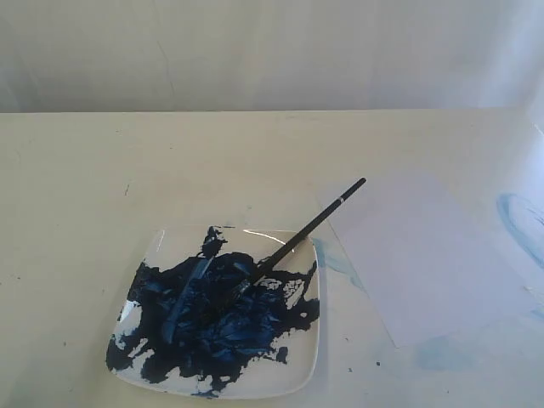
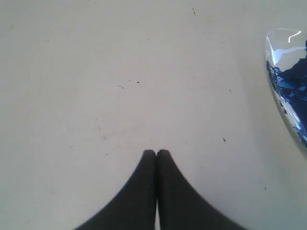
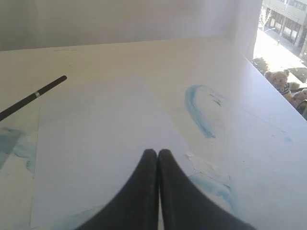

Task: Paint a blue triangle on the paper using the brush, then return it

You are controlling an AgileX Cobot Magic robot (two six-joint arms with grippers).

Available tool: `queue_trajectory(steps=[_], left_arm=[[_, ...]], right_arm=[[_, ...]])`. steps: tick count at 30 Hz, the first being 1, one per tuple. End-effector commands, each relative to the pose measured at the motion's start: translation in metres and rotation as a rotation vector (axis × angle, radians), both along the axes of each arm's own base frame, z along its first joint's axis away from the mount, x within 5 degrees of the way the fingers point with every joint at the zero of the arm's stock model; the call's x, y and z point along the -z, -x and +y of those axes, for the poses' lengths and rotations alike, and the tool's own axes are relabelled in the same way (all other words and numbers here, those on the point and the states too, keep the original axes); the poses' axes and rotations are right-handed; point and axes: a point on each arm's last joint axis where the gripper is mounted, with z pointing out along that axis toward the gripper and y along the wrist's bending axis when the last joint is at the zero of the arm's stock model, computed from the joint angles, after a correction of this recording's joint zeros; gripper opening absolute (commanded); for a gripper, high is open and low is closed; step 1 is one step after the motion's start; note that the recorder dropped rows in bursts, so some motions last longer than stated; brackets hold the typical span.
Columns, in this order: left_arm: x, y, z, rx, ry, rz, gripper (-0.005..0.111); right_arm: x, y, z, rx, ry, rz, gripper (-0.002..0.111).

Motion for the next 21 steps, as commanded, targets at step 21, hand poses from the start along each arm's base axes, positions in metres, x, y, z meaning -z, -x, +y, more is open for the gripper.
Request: queue_trajectory(steps=[21], left_arm=[[0.002,0.000,0.000,0.007,-0.001,0.009,0.000]], right_arm=[[-0.029,-0.002,0.000,-0.009,0.147,-0.340,0.000]])
